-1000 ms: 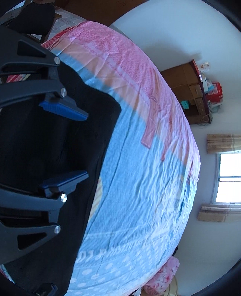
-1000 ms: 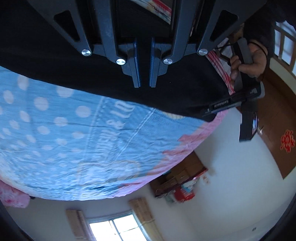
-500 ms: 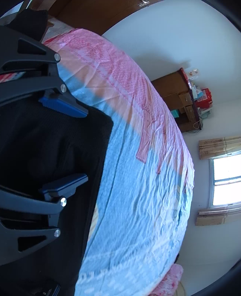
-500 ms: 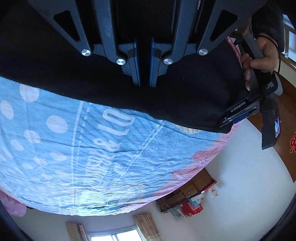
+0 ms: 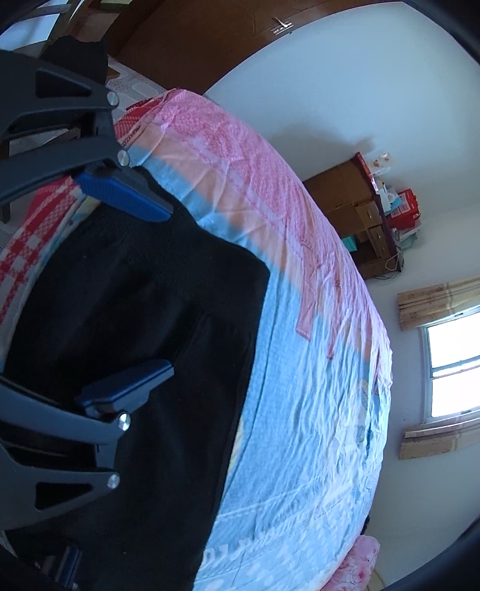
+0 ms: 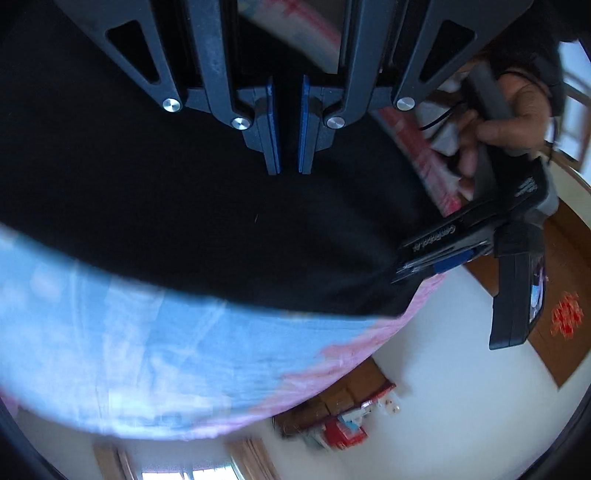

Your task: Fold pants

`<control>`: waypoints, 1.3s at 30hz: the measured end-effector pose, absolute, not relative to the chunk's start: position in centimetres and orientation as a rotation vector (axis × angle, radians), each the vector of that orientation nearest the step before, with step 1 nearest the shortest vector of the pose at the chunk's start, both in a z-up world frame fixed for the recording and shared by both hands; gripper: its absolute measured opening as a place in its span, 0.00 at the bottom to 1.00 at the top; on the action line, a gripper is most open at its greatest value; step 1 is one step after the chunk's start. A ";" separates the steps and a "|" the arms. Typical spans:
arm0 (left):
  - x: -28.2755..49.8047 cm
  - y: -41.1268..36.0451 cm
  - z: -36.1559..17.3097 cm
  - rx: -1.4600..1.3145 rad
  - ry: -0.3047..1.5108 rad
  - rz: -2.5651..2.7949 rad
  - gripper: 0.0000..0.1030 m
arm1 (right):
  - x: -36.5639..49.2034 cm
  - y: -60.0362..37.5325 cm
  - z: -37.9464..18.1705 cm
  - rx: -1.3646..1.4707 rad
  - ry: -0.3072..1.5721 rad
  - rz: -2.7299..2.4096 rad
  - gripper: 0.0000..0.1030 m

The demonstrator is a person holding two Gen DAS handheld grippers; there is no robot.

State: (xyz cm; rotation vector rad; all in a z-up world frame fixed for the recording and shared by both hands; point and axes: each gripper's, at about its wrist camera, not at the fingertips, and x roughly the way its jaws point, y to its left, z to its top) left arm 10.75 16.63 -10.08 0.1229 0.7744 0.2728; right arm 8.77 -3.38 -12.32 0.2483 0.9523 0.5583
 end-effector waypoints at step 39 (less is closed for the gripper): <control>5.9 8.1 -12.5 0.147 0.751 0.016 0.78 | 16.3 -8.1 -9.0 0.344 1.128 0.975 0.78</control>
